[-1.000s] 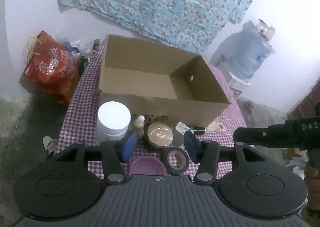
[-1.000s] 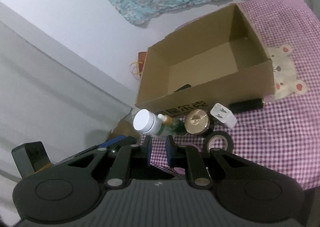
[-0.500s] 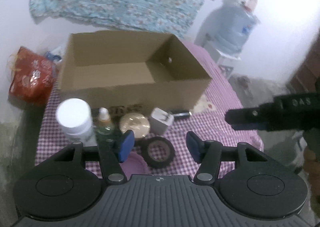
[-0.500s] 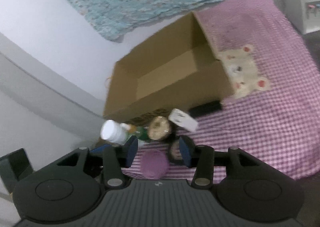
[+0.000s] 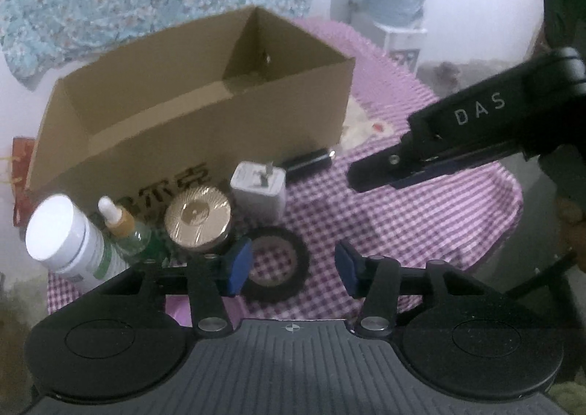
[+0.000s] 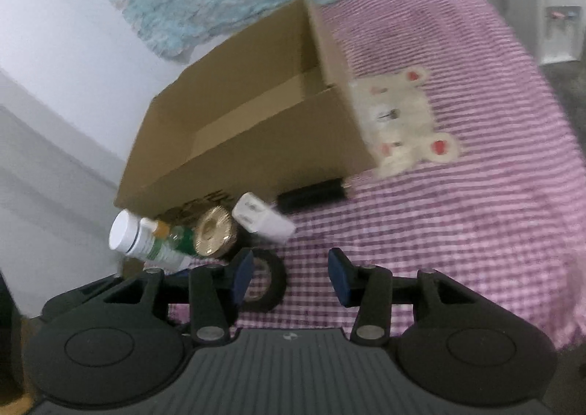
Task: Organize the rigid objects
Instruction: 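Move the right tool back over the table toward the black tape roll, then grasp the black tape roll through its hole with the right tool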
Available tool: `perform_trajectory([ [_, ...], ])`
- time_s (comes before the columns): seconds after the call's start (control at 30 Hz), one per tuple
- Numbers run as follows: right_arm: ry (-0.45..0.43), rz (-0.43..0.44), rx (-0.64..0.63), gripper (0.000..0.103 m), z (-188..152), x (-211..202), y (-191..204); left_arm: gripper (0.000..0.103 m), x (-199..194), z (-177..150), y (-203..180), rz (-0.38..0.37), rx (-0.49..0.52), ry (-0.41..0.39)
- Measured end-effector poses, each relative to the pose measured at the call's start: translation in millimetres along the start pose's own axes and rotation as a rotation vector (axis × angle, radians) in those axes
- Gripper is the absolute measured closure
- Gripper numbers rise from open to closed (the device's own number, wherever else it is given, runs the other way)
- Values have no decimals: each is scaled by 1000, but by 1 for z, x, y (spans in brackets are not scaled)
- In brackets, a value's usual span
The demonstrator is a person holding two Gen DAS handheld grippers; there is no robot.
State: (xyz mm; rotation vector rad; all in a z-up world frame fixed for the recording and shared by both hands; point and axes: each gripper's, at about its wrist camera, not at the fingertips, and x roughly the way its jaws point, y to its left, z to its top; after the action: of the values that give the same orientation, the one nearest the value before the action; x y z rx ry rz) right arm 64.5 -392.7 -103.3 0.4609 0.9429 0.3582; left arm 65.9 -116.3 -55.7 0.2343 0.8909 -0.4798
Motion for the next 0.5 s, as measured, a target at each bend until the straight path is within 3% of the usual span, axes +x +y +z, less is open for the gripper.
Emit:
perform_trajectory([
  [0.17, 88, 62, -27, 62, -1, 36, 13, 55, 13, -7, 12, 36, -31, 70],
  [0.5, 186, 2, -93, 72, -6, 83, 30, 54, 38, -9, 19, 17, -31, 138],
])
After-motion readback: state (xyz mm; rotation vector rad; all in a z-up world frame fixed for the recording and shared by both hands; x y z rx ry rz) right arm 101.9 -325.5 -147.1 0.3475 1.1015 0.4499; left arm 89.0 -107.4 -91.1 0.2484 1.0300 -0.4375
